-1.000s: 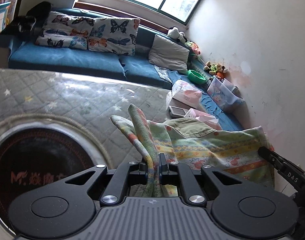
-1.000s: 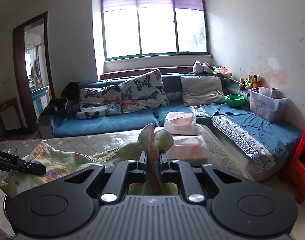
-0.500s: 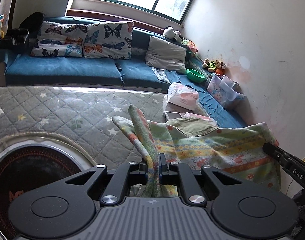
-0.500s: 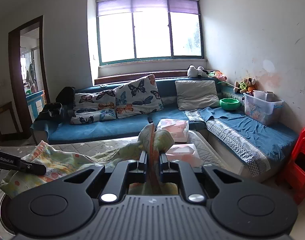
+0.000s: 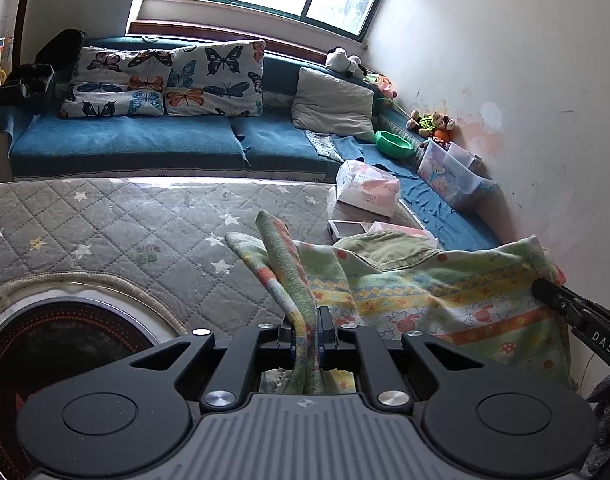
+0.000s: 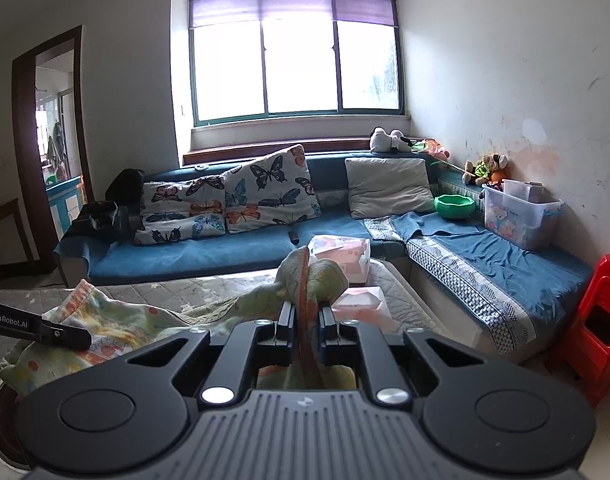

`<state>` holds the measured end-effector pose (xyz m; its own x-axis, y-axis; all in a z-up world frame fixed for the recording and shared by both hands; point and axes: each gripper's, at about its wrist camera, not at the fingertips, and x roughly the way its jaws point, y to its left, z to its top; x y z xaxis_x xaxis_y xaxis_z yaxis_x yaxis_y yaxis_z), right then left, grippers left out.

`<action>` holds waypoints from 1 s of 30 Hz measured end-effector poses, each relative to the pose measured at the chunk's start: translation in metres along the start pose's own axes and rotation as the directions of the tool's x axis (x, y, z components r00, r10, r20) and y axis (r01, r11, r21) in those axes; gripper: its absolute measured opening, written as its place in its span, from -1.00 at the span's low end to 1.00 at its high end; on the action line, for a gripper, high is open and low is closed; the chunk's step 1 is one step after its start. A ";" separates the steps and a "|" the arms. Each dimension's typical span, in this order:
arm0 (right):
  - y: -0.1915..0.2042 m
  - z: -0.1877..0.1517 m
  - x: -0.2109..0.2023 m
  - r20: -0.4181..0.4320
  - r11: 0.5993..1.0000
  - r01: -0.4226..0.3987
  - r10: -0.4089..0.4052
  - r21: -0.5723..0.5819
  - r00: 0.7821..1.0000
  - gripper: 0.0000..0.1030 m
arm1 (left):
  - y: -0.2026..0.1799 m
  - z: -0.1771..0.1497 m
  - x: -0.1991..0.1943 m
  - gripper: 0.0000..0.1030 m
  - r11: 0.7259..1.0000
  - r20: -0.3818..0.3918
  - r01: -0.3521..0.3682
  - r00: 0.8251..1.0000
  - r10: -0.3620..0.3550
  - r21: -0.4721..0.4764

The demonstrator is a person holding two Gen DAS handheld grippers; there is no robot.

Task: Fold clothes
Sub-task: 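Lift the held edge and fold it over the shirt with both grippers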

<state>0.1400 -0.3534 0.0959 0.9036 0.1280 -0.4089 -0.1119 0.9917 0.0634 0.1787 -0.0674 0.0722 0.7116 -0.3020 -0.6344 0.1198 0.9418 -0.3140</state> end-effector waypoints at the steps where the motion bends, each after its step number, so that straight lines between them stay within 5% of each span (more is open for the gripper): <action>1: 0.000 -0.001 0.001 -0.003 1.000 0.001 -0.001 0.000 1.000 -0.80 | -0.001 0.000 0.000 -0.81 1.000 -0.002 -0.002 1.000 0.002 0.001; 30: -0.013 -0.030 0.026 -0.096 1.000 0.021 -0.019 0.023 0.995 -0.80 | -0.006 -0.018 0.037 -0.81 1.000 -0.107 -0.020 0.994 0.021 0.008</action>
<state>0.1530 -0.3623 0.0573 0.8616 0.1098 -0.4955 -0.0832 0.9937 0.0756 0.1920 -0.0865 0.0375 0.6358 -0.2962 -0.7128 0.1106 0.9489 -0.2957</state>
